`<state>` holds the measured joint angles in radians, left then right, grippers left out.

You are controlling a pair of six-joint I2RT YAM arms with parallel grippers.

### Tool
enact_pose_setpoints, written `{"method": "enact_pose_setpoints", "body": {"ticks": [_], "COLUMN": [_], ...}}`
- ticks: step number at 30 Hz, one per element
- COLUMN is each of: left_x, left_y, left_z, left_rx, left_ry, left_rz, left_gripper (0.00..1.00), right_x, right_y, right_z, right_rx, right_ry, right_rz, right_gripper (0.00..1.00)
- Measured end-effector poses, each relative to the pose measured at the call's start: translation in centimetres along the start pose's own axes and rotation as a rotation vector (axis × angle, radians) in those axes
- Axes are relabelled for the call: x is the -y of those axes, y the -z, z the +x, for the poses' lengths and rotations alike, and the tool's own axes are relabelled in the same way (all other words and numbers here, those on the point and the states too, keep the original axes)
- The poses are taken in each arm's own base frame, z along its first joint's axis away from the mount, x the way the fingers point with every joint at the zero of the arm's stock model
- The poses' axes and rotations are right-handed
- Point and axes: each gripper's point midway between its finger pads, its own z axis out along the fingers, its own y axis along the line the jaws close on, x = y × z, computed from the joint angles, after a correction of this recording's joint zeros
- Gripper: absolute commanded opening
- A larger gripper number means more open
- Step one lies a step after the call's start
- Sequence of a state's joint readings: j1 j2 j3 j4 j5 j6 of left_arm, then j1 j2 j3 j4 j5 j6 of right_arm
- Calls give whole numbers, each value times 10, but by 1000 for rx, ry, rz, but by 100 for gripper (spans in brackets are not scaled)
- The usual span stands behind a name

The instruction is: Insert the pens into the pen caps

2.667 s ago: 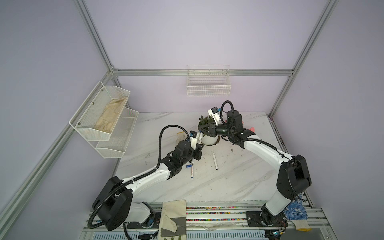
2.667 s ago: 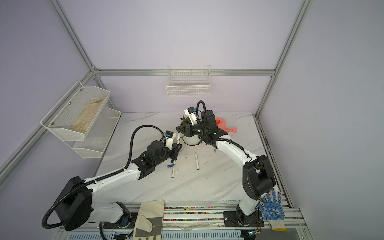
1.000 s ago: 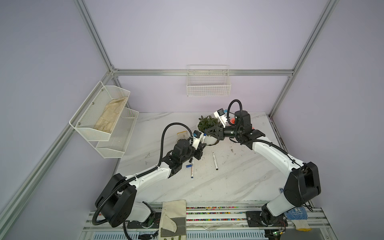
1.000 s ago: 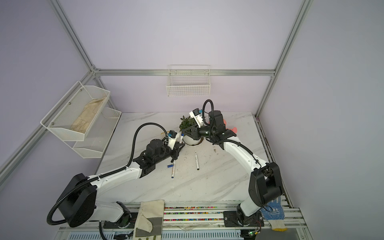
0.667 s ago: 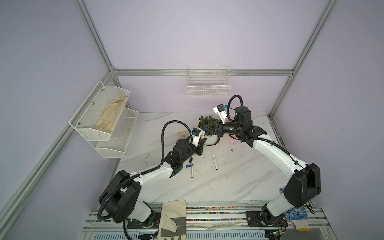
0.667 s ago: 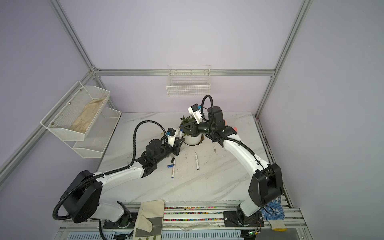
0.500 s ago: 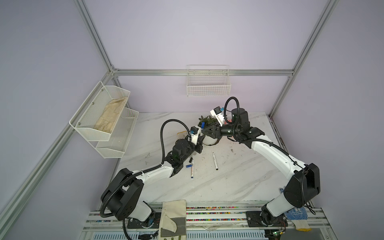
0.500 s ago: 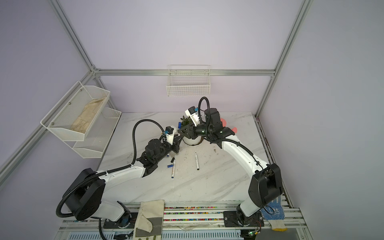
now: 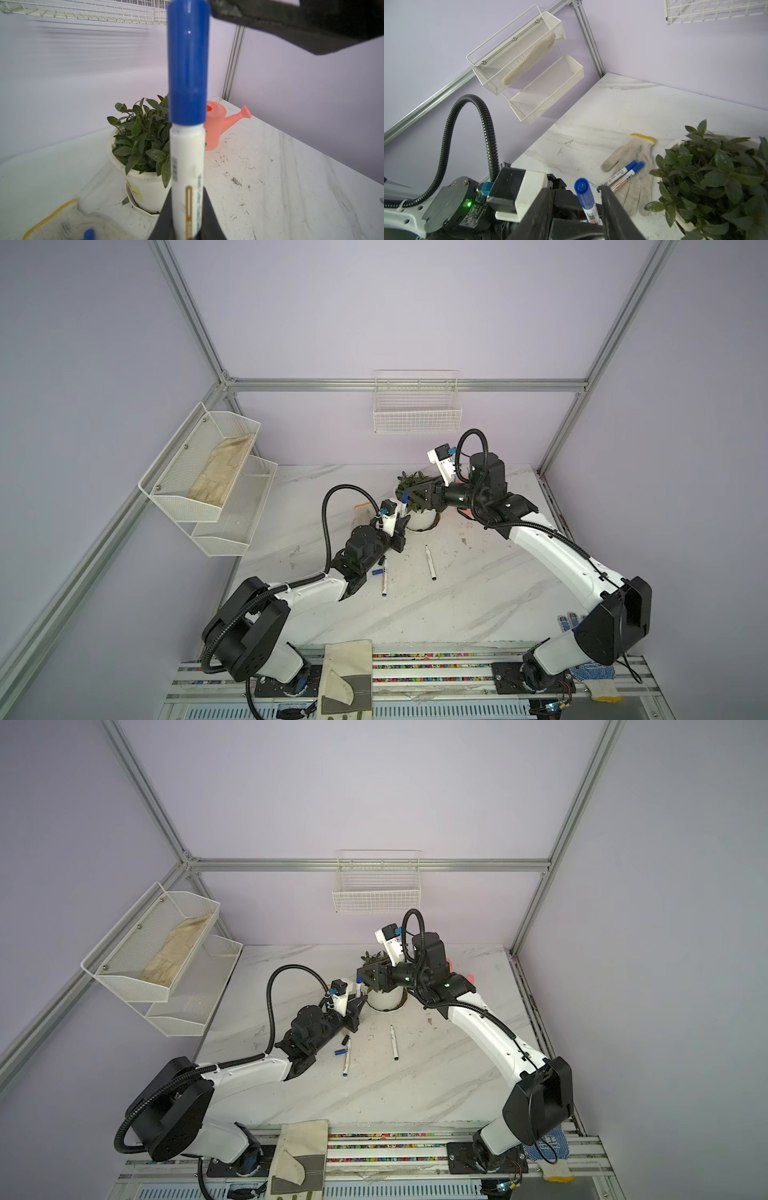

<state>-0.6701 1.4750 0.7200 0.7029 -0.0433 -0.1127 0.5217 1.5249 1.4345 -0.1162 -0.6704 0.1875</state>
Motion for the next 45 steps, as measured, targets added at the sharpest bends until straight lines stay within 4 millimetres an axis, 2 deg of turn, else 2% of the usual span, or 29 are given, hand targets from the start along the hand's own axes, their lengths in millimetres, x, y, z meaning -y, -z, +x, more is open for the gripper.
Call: {"method": "enact_pose_setpoints", "body": {"ticks": [4, 11, 20, 25, 34, 39, 45], "left_x": [2, 5, 7, 7, 6, 7, 9], "left_y": [0, 0, 0, 1, 6, 6, 8], "left_z": [0, 0, 1, 0, 10, 11, 6], "left_rx": [0, 0, -1, -4, -62, -72, -80], "left_ry": [0, -1, -2, -2, 3, 86, 233], "left_rz": [-1, 2, 5, 5, -3, 28, 165], "left_gripper": [0, 0, 0, 0, 0, 0, 0], "right_x": [1, 7, 6, 5, 12, 16, 15], "right_y": [-5, -14, -18, -18, -19, -22, -28], "right_z": [-4, 6, 12, 14, 28, 35, 32], "right_rx": [8, -20, -43, -47, -64, -70, -46], "right_ry": [-4, -33, -45, -43, -43, -1, 74], "right_rz": [-9, -25, -45, -49, -40, -16, 8], "right_gripper": [38, 32, 15, 11, 5, 0, 0]}}
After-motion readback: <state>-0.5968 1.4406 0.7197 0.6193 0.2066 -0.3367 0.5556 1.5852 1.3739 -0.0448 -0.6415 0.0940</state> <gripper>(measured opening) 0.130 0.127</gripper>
